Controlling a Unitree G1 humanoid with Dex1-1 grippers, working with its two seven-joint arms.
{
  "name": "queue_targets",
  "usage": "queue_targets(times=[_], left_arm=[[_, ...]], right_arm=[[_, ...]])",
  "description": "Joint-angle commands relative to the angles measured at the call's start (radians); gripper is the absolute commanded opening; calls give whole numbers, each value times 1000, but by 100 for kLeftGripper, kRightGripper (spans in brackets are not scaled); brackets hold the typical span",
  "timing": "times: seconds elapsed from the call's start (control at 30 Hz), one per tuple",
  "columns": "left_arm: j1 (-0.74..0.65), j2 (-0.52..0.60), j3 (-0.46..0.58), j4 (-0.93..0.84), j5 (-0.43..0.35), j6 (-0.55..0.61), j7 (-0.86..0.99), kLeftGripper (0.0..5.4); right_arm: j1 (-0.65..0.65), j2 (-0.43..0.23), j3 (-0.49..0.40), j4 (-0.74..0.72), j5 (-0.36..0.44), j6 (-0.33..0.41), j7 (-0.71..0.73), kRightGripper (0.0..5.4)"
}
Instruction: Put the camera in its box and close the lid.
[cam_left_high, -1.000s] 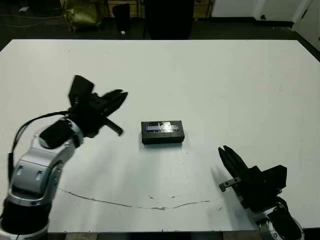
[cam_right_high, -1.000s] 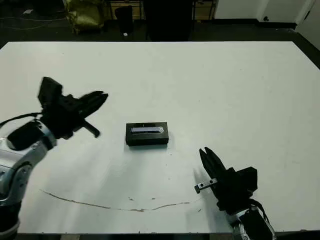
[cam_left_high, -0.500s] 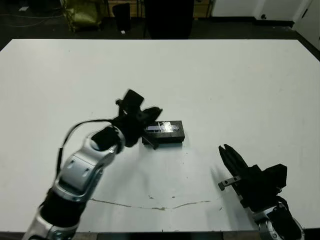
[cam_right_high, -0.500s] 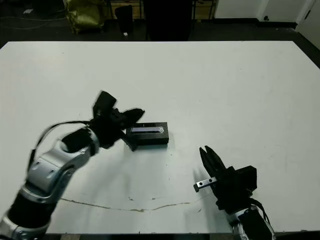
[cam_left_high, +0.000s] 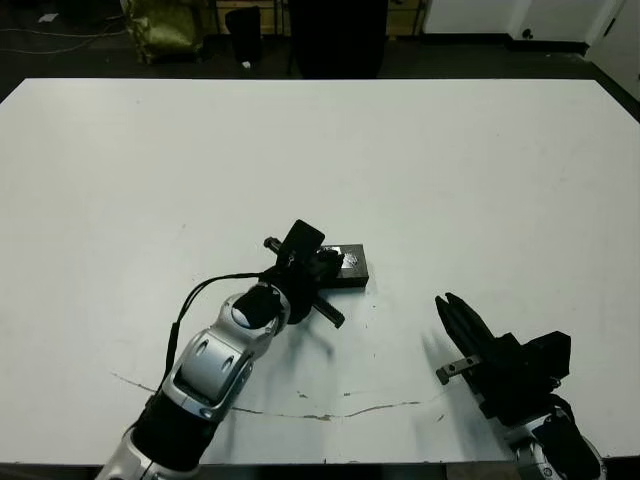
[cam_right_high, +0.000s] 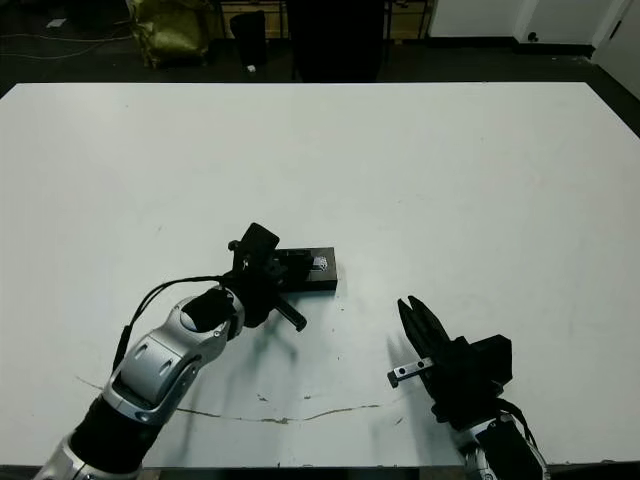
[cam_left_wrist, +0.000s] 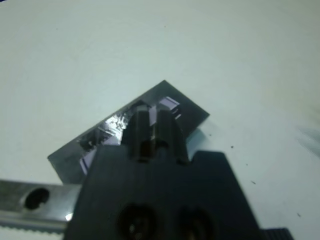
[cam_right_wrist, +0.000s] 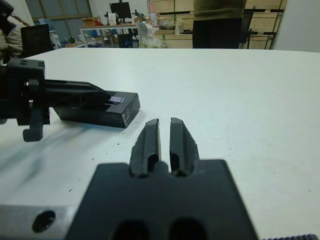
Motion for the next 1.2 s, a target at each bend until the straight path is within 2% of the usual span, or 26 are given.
queue_targets(times=[0.03,0.3,0.43,0.63,0.77,0.93,1.07,1.13,1.2], left_arm=[[81,23,-23,70,20,1,-14,2],[123,34,-4,123,29,-46,-23,2],[126,31,17,130,33,-35,-9,2],[135,59,86,31,-12,-36,-47,2],[185,121,177,-233,-95,-13,-103,2],[248,174,348,-473,-243,-39,-155,2],[312,181,489,-555,-315,-141,-152,2],[341,155,545,-552,-343,-191,-127,2],[378,103,574,-510,-350,-263,-90,2]], right_arm=[[12,2,-3,20,10,-2,9,0],[9,0,-4,17,10,-4,10,0],[16,1,-1,-17,6,38,-15,0],[10,-1,-1,-15,0,36,-18,0],[11,-6,-1,-36,-7,53,-31,0],[-7,3,-6,-4,16,28,-14,0],[-43,9,-23,46,24,-45,11,0],[-70,7,-36,61,25,-56,10,0],[-92,3,-45,35,7,-28,-21,0]])
